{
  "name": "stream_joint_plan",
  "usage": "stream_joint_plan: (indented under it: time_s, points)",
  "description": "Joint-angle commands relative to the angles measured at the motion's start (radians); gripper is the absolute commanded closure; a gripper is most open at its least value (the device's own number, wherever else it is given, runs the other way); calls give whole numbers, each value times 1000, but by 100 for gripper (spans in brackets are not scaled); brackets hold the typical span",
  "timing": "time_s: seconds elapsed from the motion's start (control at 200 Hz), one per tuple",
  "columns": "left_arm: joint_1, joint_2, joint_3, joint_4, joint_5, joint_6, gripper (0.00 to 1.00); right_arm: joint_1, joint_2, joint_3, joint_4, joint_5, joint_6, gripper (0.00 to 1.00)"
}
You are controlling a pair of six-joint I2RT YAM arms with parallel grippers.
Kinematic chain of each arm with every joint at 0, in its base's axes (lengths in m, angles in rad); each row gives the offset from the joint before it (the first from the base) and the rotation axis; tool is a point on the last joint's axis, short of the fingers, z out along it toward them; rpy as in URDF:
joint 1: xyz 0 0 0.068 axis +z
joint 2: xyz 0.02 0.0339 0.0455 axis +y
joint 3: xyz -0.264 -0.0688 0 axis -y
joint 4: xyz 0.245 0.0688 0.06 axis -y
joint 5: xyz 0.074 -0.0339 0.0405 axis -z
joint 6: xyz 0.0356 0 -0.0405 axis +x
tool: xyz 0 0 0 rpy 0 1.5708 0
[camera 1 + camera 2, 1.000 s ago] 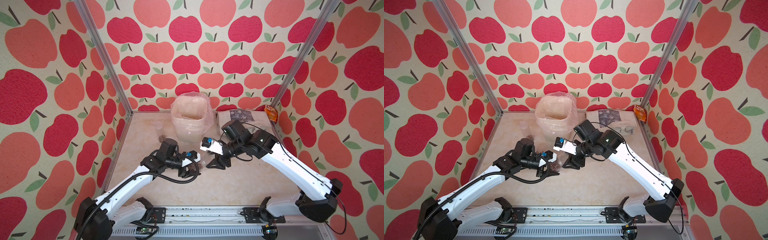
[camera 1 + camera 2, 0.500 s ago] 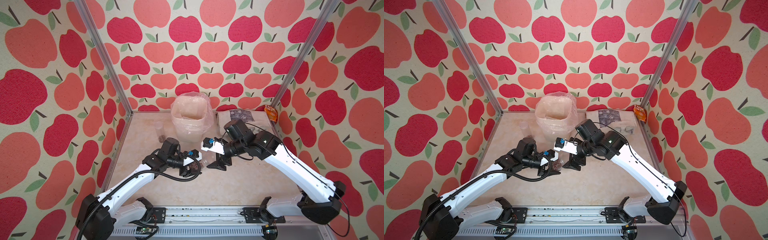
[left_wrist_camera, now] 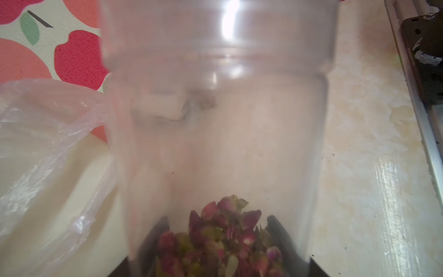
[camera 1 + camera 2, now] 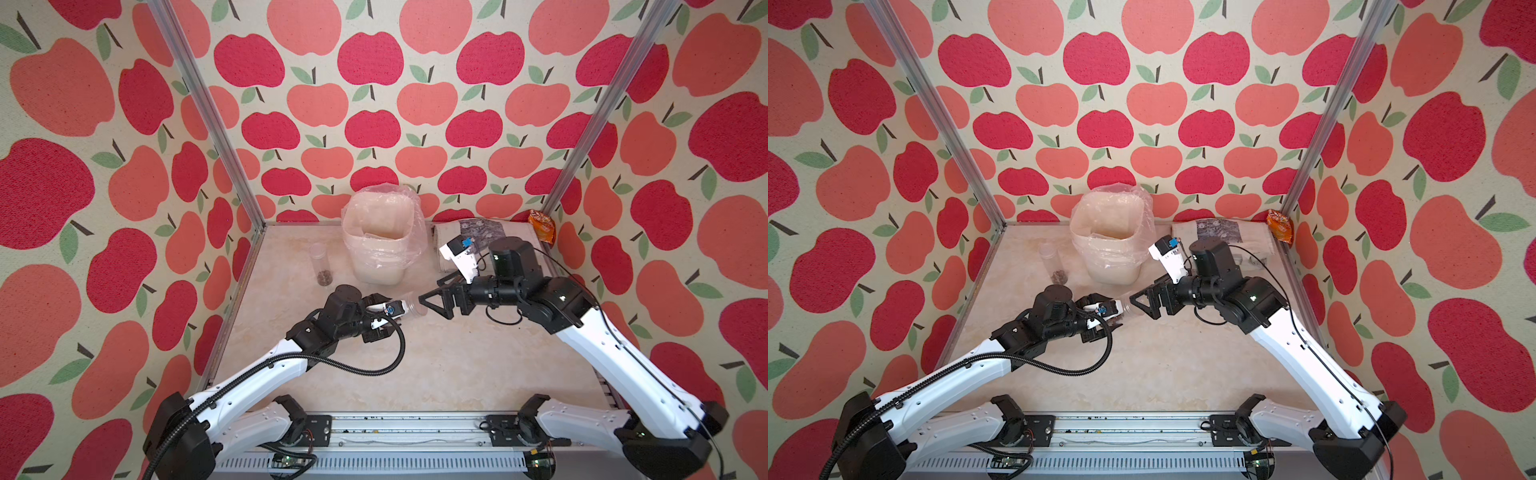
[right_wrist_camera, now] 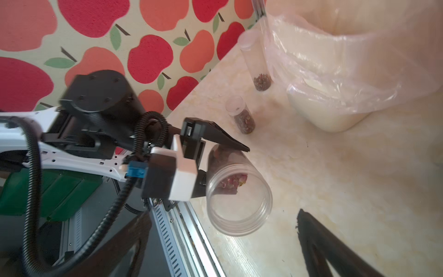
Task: Empty the moldy dried flower tea in the jars
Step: Unscrew the lid from the jar.
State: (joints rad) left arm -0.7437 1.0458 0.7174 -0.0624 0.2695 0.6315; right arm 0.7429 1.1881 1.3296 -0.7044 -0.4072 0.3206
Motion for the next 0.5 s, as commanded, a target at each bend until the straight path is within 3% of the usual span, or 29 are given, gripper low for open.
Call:
stream_joint_plan:
  time_s: [0.0,0.32,0.495]
  points:
    - [-13,-29,-21,77,-81,32,82,-12,5,-43,35,-44,115,1]
    - [-19,-38,-22,75,-78,31,82,-16,46,-69,100,-122,148,6]
    - [-22,-37,-21,70,-79,32,82,-15,67,-66,116,-144,154,15]
